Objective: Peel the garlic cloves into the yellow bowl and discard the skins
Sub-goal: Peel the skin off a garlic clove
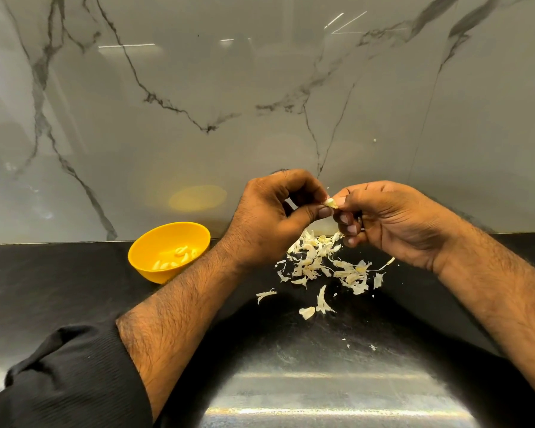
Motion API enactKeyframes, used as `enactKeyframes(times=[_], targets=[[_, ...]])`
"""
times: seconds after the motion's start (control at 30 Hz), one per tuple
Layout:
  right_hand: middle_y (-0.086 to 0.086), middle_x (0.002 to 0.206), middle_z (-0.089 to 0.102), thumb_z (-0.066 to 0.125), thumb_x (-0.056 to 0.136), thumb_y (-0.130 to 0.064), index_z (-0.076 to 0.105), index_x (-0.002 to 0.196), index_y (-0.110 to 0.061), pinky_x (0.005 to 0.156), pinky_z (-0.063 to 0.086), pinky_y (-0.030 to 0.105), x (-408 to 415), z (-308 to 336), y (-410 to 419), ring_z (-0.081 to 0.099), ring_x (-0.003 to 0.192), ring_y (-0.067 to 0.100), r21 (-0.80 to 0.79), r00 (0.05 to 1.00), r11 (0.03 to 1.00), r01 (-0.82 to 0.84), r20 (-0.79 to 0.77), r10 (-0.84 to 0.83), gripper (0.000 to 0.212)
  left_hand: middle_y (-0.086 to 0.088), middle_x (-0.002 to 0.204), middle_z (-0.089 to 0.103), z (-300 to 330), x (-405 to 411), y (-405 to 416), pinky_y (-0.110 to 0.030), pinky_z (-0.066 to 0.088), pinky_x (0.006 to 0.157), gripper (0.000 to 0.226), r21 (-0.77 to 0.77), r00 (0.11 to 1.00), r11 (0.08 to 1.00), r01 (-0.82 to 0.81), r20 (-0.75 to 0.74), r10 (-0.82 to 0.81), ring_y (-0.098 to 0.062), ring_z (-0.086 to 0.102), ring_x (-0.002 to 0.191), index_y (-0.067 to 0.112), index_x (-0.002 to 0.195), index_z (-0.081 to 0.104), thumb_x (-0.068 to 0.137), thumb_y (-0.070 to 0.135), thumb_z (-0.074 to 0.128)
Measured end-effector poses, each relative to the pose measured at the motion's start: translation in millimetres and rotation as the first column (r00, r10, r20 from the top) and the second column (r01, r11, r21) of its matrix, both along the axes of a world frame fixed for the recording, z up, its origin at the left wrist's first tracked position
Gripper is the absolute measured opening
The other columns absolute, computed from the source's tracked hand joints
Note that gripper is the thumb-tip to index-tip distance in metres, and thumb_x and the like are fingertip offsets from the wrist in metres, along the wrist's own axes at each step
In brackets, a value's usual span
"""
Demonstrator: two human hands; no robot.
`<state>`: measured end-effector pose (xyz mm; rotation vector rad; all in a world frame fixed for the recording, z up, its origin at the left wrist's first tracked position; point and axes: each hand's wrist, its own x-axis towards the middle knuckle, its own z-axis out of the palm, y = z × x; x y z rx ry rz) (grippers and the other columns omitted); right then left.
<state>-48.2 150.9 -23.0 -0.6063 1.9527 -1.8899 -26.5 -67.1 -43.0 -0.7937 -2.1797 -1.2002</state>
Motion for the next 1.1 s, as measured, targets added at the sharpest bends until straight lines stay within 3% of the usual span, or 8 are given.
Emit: enactKeyframes(times=[0.13,0.27,0.37,0.53,0.63,0.83,0.97,1.1], targets=[[0.005,0.075,0.057,0.069,0.089,-0.022,0.073,0.102,0.003,0.062,0.048,0.031,-0.1,0.4,-0.6,0.052,0.065,0.013,0.019,0.999,1.000,0.009,-0.031,-0.008,0.028,0.000,0.092,0.074,-2.1,-1.4,0.2,-0.038,0.061,0.062,0.014,0.120,0.992,0.992,0.030,0.119,-0.045,-0.016,0.070,0.083,0.010,0.098,0.074,0.090,0.014,0.085],[0.005,0.073,0.058,0.063,0.098,-0.015,0.072,0.102,0.004,0.060,0.048,0.030,-0.5,0.6,1.2,0.052,0.065,0.014,0.027,0.998,0.999,0.028,-0.061,-0.026,0.022,-0.011,0.097,0.077,-2.3,-2.8,0.2,-0.032,0.055,0.060,0.020,0.277,0.963,0.959,0.059,0.239,-0.128,-0.015,0.068,0.075,0.000,0.098,0.073,0.085,0.007,0.087],[0.006,0.073,0.058,0.064,0.099,-0.015,0.072,0.100,0.003,0.061,0.048,0.031,-0.2,0.3,0.3,0.053,0.065,0.014,0.043,0.996,0.998,0.035,-0.080,-0.031,0.020,-0.013,0.093,0.076,-1.7,-2.9,-0.5,-0.030,0.055,0.060,0.021,0.318,0.952,0.947,0.050,0.270,-0.141,-0.011,0.066,0.071,0.003,0.097,0.073,0.083,0.004,0.088],[0.006,0.073,0.058,0.063,0.100,-0.014,0.073,0.091,-0.003,0.062,0.048,0.032,-0.8,-0.4,0.9,0.053,0.066,0.015,0.060,0.993,0.997,0.050,-0.107,-0.044,0.018,-0.009,0.092,0.076,-0.5,-2.1,1.4,-0.030,0.057,0.062,0.045,0.331,0.946,0.941,0.064,0.279,-0.163,-0.018,0.071,0.080,0.013,0.124,0.070,0.084,0.002,0.086],[0.007,0.072,0.057,0.063,0.100,-0.014,0.073,0.094,0.000,0.062,0.048,0.032,-1.4,-0.9,0.7,0.053,0.065,0.015,0.065,0.992,0.996,0.054,-0.113,-0.046,0.018,-0.006,0.088,0.076,1.4,-1.0,1.8,-0.032,0.059,0.062,0.055,0.367,0.942,0.928,0.055,0.289,-0.170,-0.019,0.070,0.078,0.013,0.131,0.063,0.083,0.000,0.086],[0.010,0.074,0.055,0.063,0.100,-0.012,0.068,0.103,0.013,0.061,0.049,0.031,-5.5,-3.7,2.3,0.051,0.064,0.015,0.076,0.987,0.995,0.064,-0.151,-0.052,0.026,-0.011,0.091,0.077,2.4,0.0,3.0,-0.031,0.059,0.063,0.038,0.349,0.945,0.937,0.024,0.299,-0.136,-0.021,0.072,0.079,0.007,0.114,0.065,0.084,0.001,0.086],[0.009,0.072,0.057,0.066,0.099,-0.014,0.070,0.099,0.007,0.060,0.049,0.031,-6.4,-5.2,1.6,0.052,0.064,0.017,0.100,0.974,0.991,0.084,-0.216,-0.060,0.022,-0.012,0.093,0.077,1.8,-0.2,1.6,-0.032,0.060,0.065,0.032,0.347,0.946,0.938,0.012,0.301,-0.124,-0.023,0.074,0.081,0.008,0.111,0.066,0.085,0.002,0.085],[0.011,0.080,0.071,0.072,0.096,-0.014,0.077,0.101,-0.003,0.063,0.051,0.031,-5.3,-2.4,3.7,0.056,0.066,0.019,0.123,0.968,0.989,0.083,-0.247,-0.050,0.013,-0.012,0.096,0.076,2.6,-1.1,-2.0,-0.033,0.062,0.068,0.029,0.346,0.936,0.938,0.033,0.318,-0.150,-0.023,0.073,0.083,0.008,0.112,0.067,0.088,0.000,0.081]])
